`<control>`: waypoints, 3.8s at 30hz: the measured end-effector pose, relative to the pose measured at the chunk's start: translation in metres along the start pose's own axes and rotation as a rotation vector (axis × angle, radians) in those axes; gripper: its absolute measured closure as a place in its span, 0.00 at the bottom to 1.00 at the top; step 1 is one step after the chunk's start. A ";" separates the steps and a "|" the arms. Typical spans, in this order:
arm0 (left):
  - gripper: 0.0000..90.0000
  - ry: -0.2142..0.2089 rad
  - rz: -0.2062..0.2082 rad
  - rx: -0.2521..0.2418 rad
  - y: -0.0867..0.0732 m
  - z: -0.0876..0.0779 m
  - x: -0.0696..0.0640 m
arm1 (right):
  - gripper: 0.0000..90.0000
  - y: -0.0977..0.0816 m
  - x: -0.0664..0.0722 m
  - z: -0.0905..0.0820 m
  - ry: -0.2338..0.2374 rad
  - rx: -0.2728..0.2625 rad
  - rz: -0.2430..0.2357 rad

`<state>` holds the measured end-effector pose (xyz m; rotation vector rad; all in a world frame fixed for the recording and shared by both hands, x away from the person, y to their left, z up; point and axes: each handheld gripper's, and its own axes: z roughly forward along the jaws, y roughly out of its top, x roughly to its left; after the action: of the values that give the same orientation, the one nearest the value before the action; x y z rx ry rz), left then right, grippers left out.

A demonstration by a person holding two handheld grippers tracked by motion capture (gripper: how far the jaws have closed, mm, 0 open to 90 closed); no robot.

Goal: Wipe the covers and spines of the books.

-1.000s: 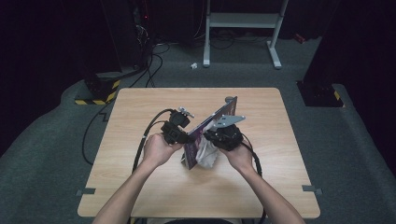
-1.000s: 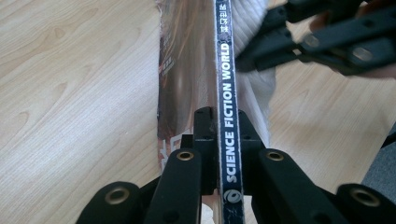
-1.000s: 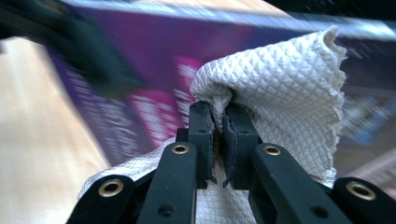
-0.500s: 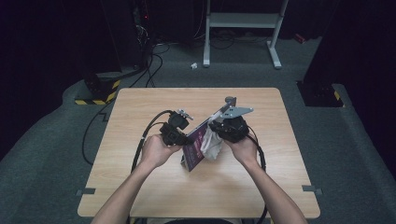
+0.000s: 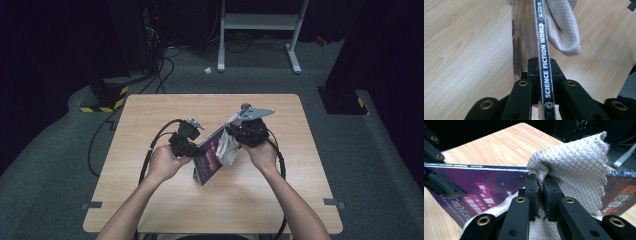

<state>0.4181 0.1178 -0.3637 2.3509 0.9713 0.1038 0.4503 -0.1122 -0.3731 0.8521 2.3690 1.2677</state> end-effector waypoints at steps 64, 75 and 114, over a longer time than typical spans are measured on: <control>0.92 -0.038 0.076 0.039 -0.025 -0.028 0.000 | 0.92 -0.030 -0.043 0.024 -0.055 0.156 0.079; 0.93 -0.056 0.033 0.005 -0.024 -0.023 0.002 | 0.92 -0.103 -0.031 0.064 -0.011 0.199 0.188; 0.93 0.064 0.096 -0.065 -0.025 -0.043 0.003 | 0.68 -0.125 -0.043 -0.014 -0.099 0.422 0.024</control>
<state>0.3928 0.1548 -0.3418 2.3469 0.8720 0.2458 0.4323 -0.2021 -0.4688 1.0365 2.5902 0.7183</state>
